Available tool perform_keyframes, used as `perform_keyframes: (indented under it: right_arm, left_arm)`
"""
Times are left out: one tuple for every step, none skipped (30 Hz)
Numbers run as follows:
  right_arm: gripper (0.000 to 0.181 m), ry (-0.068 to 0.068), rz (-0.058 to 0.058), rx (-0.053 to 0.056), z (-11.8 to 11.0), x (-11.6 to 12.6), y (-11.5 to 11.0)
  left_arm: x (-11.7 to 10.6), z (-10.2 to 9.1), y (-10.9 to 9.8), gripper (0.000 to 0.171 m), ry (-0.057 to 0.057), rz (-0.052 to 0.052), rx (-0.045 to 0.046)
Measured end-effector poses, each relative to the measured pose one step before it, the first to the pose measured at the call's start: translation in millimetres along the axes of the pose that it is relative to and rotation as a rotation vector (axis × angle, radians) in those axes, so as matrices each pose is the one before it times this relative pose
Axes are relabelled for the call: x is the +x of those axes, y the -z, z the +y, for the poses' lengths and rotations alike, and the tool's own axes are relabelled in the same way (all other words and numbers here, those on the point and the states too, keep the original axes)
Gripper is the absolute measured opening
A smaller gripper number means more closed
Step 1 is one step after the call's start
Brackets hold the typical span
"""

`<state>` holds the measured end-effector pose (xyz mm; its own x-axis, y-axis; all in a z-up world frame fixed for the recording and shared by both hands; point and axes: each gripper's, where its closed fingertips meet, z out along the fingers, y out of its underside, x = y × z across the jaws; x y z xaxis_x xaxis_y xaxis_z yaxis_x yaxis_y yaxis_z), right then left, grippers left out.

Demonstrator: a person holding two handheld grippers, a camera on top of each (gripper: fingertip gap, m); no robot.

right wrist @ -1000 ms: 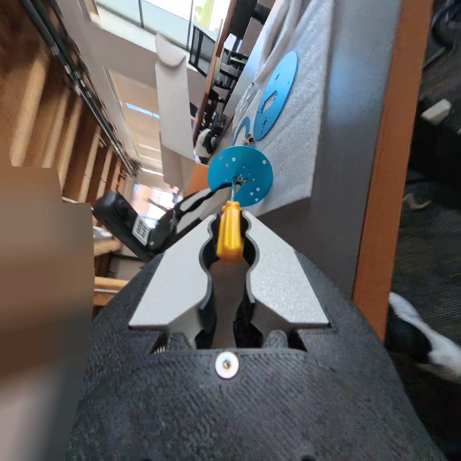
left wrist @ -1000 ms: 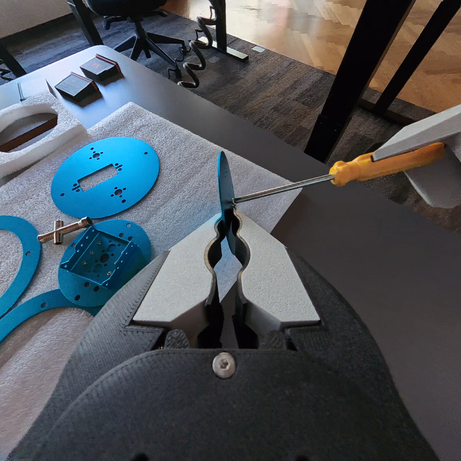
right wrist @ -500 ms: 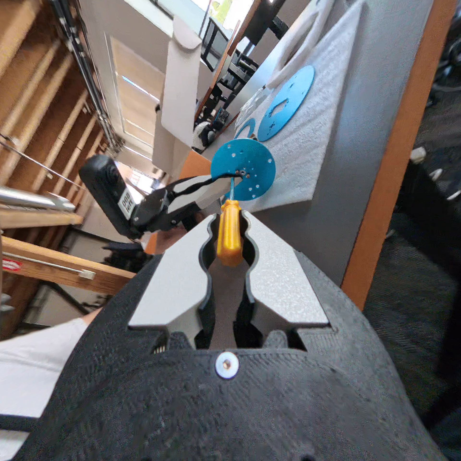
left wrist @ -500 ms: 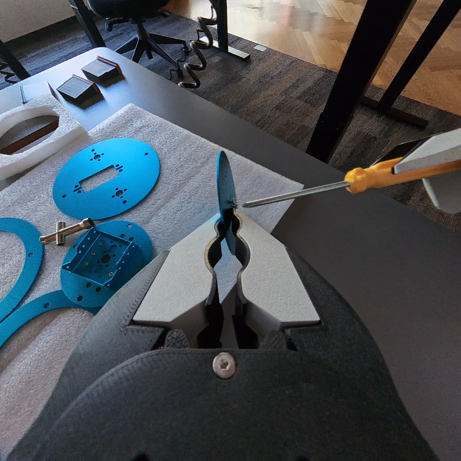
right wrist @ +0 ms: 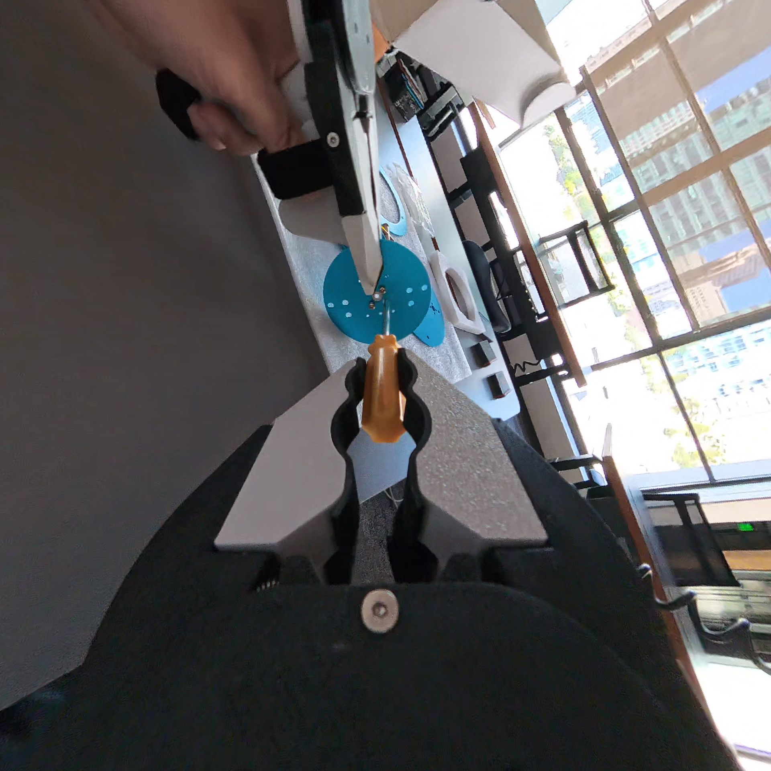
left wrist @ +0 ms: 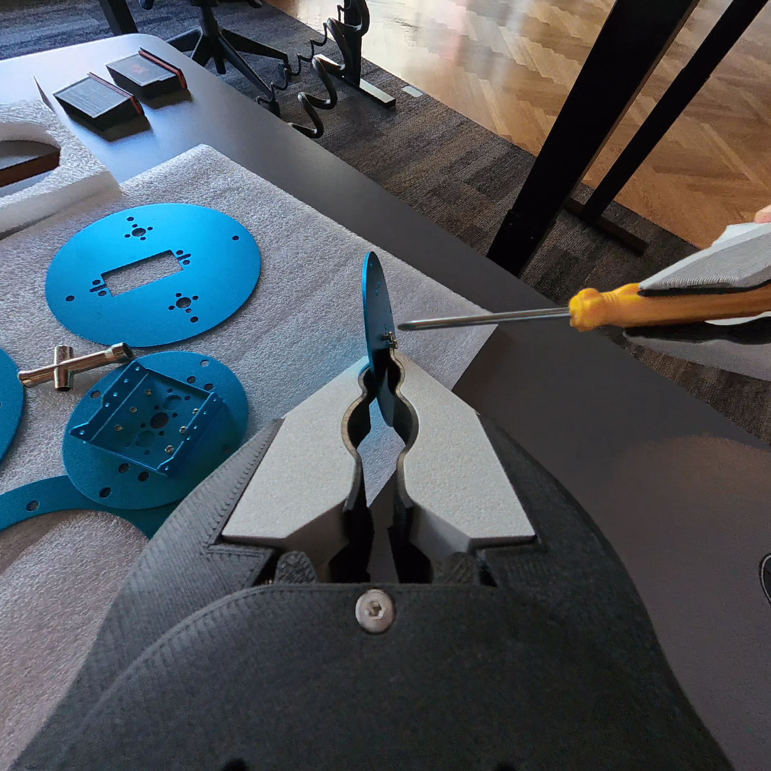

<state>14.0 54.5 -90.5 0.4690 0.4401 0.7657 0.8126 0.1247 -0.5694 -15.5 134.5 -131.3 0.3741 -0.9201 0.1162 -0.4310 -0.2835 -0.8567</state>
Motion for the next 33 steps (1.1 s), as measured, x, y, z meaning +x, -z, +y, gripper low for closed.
perform_keyframes:
  right_arm:
    - [0.014, 0.0158, -0.0027, 0.0041, -0.4, -0.52, -0.77]
    - [0.014, 0.0124, 0.0034, 0.0039, -0.48, 0.7, -0.47]
    - [0.014, 0.0154, -0.0042, 0.0033, -0.57, -0.25, -0.5]
    - [0.014, 0.0165, 0.0013, 0.0004, -0.51, 0.43, -0.1]
    - [0.014, 0.0143, 0.0017, 0.0, -0.39, 0.46, 0.11]
    - [0.014, 0.0073, -0.0063, 0.0038, -0.79, -0.7, 0.2]
    - [0.014, -0.0006, -0.0021, 0.0045, -0.86, -0.23, 0.37]
    - [0.014, -0.0012, -0.0001, -0.001, -0.09, 0.1, 0.12]
    - [0.014, 0.0016, -0.0015, -0.0027, 0.26, -0.05, -0.15]
    - [0.014, 0.0013, 0.0005, 0.0023, -0.32, 0.15, -0.16]
    - [0.014, -0.0017, 0.0023, -0.0016, 0.29, 0.59, -0.48]
    - [0.015, -0.0038, -0.0023, -0.0059, 1.06, 0.02, -0.82]
    - [0.014, -0.0027, -0.0028, 0.0033, -0.2, 0.07, -0.2]
    - [0.014, 0.0009, 0.0013, 0.0025, -0.08, 0.69, 0.1]
    - [0.014, 0.0019, 0.0007, -0.0024, 0.76, 0.61, -0.13]
    - [0.014, 0.0015, -0.0065, -0.0049, 0.88, -0.5, -0.14]
    - [0.014, 0.0032, -0.0025, 0.002, -0.3, -0.36, 0.42]
    - [0.014, 0.0039, 0.001, 0.0003, -0.19, -0.02, 0.53]
    - [0.015, 0.003, 0.0018, 0.0016, -0.4, 0.24, 0.53]
    - [0.014, -0.0006, -0.001, 0.0007, -0.44, -0.03, 0.3]
    - [0.014, -0.003, -0.0009, 0.0003, -0.37, -0.11, 0.48]
    - [0.014, 0.0004, 0.0054, 0.0045, -1.09, 0.63, 0.66]
    - [0.014, 0.0015, 0.0023, 0.0033, -0.77, 0.24, 0.41]
    - [0.014, -0.003, -0.0086, -0.0053, 0.54, -1.22, -0.47]
    - [0.015, -0.0014, -0.0045, -0.0047, 0.83, -1.02, -0.58]
    - [0.015, 0.0032, -0.0014, 0.0003, 0.22, -0.65, -0.43]
    - [0.015, 0.0028, -0.0004, -0.0019, 0.35, -0.37, -0.34]
    - [0.015, 0.0008, 0.0032, -0.001, 0.13, 0.44, -0.08]
    - [0.015, -0.0017, 0.0038, 0.0005, -0.37, 0.9, 0.16]
    - [0.015, -0.0038, -0.003, -0.0013, -0.04, 0.04, 0.08]
    - [0.015, -0.002, 0.0001, 0.0001, -0.1, 0.33, -0.02]
    - [0.015, 0.0006, -0.0006, -0.0003, 0.28, -0.24, -0.03]
    - [0.015, 0.0024, -0.0007, 0.0004, 0.11, -0.34, 0.02]
  left_arm:
    - [-0.12, 0.07, 0.13, 0.002, -0.0001, 0.001, -0.00027]
    - [-0.05, 0.13, 0.07, 0.002, 0.0013, 0.0009, -0.00008]
    - [-0.14, 0.01, -0.02, 0.002, 0.002, 0.0012, 0.00037]
    - [-0.11, 0.05, 0.02, 0.002, 0.0016, 0.001, 0.00023]
    - [-0.13, -0.02, -0.15, 0.002, 0.0012, 0.0012, -0.0001]
    - [-0.05, 0.01, 0.04, 0.002, 0.0004, 0.001, -0.00018]
    - [-0.04, -0.03, -0.03, 0.002, -0.0003, 0.0005, 0.00001]
    - [0.04, 0.01, -0.09, 0.002, -0.0001, 0.0004, 0.00051]
    - [0.08, -0.02, 0.0, 0.002, -0.0008, 0.0003, 0.00038]
    - [0.02, -0.09, 0.0, 0.002, -0.0018, 0.0, -0.00007]
    - [0.05, 0.01, -0.03, 0.002, -0.0014, -0.0005, 0.00006]
    - [-0.34, -0.03, -0.03, 0.002, -0.0002, -0.0017, 0.00001]
    - [-0.09, 0.12, 0.02, 0.002, 0.0015, 0.0016, 0.00067]
    - [0.22, -0.05, 0.11, 0.002, 0.0027, 0.0036, 0.00043]
    - [0.31, 0.0, 0.07, 0.002, -0.0004, 0.002, 0.00051]
    - [0.03, 0.03, 0.05, 0.002, -0.0005, -0.0015, 0.00037]
    - [0.3, -0.06, 0.04, 0.002, -0.0006, 0.0001, 0.0001]
    - [0.18, -0.06, -0.1, 0.002, -0.0016, -0.0001, -0.00067]
    - [-0.04, -0.07, -0.04, 0.002, -0.0021, -0.0012, -0.00032]
    - [-0.06, -0.06, -0.03, 0.002, -0.0001, -0.0004, 0.00046]
    - [-0.18, -0.03, -0.09, 0.002, 0.0022, 0.0006, 0.00029]
    - [-0.17, 0.05, -0.05, 0.002, 0.0019, 0.0008, -0.00024]
    - [-0.13, 0.04, 0.11, 0.002, 0.0009, 0.0011, -0.00028]
    - [-0.1, 0.16, 0.11, 0.002, 0.0003, -0.0002, 0.00006]
    - [0.05, 0.0, 0.07, 0.002, 0.0001, -0.0001, 0.00054]
    - [0.28, -0.03, 0.05, 0.002, -0.0013, 0.0003, -0.00012]
    - [-0.02, 0.09, 0.07, 0.002, -0.0039, -0.0021, -0.00085]
    - [0.03, 0.01, -0.05, 0.002, -0.0039, -0.0017, 0.00029]
    - [0.23, -0.15, 0.03, 0.002, 0.0005, 0.0006, 0.00064]
    - [0.01, 0.04, 0.07, 0.002, 0.002, 0.0, -0.00015]
    - [0.01, 0.03, 0.07, 0.002, -0.0005, 0.0006, 0.00011]
    - [-0.06, 0.09, -0.06, 0.002, 0.0002, 0.0002, -0.00022]
    - [0.05, -0.01, 0.04, 0.002, -0.0017, 0.0002, -0.00066]
